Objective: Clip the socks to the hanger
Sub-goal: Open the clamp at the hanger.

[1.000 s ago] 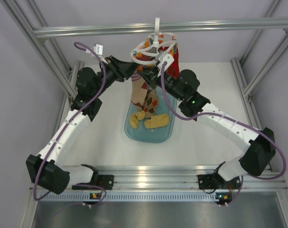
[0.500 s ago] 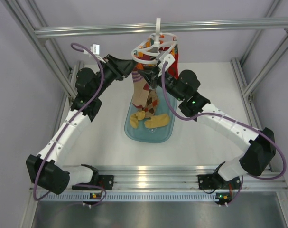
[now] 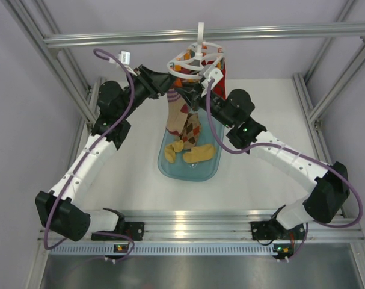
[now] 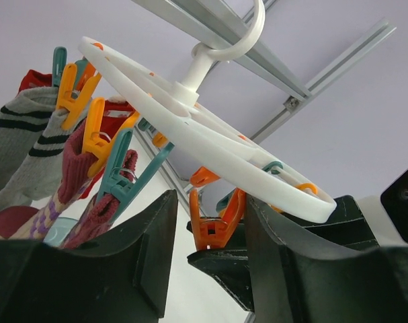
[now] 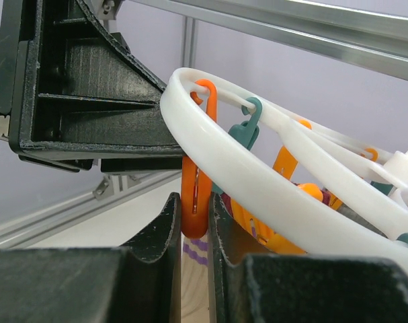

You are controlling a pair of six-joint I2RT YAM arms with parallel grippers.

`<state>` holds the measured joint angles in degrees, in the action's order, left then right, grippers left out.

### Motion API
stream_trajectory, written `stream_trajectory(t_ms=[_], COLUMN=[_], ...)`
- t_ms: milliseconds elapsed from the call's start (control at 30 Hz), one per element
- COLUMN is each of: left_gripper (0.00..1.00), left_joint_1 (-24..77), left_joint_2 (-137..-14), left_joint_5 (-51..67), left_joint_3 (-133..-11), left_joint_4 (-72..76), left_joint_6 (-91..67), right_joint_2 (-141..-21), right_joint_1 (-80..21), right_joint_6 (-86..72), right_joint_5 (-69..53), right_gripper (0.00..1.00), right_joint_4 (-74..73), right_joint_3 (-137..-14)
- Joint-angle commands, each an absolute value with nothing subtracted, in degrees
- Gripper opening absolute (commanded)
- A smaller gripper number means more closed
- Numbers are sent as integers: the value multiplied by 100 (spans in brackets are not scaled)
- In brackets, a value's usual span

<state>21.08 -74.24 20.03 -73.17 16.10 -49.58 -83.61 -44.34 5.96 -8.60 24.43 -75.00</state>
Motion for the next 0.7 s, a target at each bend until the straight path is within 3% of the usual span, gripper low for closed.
stream_trajectory(t_ms=[0, 100, 133, 233, 300, 333, 433, 667], left_gripper=[48, 37, 25, 2, 0, 0, 0, 0], left_joint_1=[2083, 2083, 2092, 2083, 2092, 2092, 2074, 2083], left_joint_2=[-7602, -7646, -7655, -7673, -7682, -7673, -7620, -7655], left_joint_5=[1600, 1573, 1556, 1599, 1617, 1626, 1617, 1740], left_joint_3=[-7778, -7840, -7849, -7840, -7822, -7805, -7699, -7629], left_joint_4=[1952, 1846, 1828, 1767, 1705, 1635, 1565, 1556], left_joint_6=[-4922, -4939, -4939, -5018, -5080, -5106, -5115, -5115], right_joint_2=[-8165, -8130, -8121, -8095, -7990, -7928, -7682, -7198], right_joint_1=[-4526, -4544, -4561, -4544, -4553, -4544, -4526, -4316], right_joint_6=[659, 694, 712, 712, 721, 712, 659, 869], right_joint_5=[-1292, -1327, -1327, -1336, -1362, -1336, -1231, -1748], right_gripper=[0, 0, 0, 4, 27, 49, 71, 81], right_joint_4=[2391, 2382, 2391, 2260, 2180, 2154, 1934, 899], right_joint_3=[-7427, -7357, -7348, -7304, -7182, -7102, -6839, -6328])
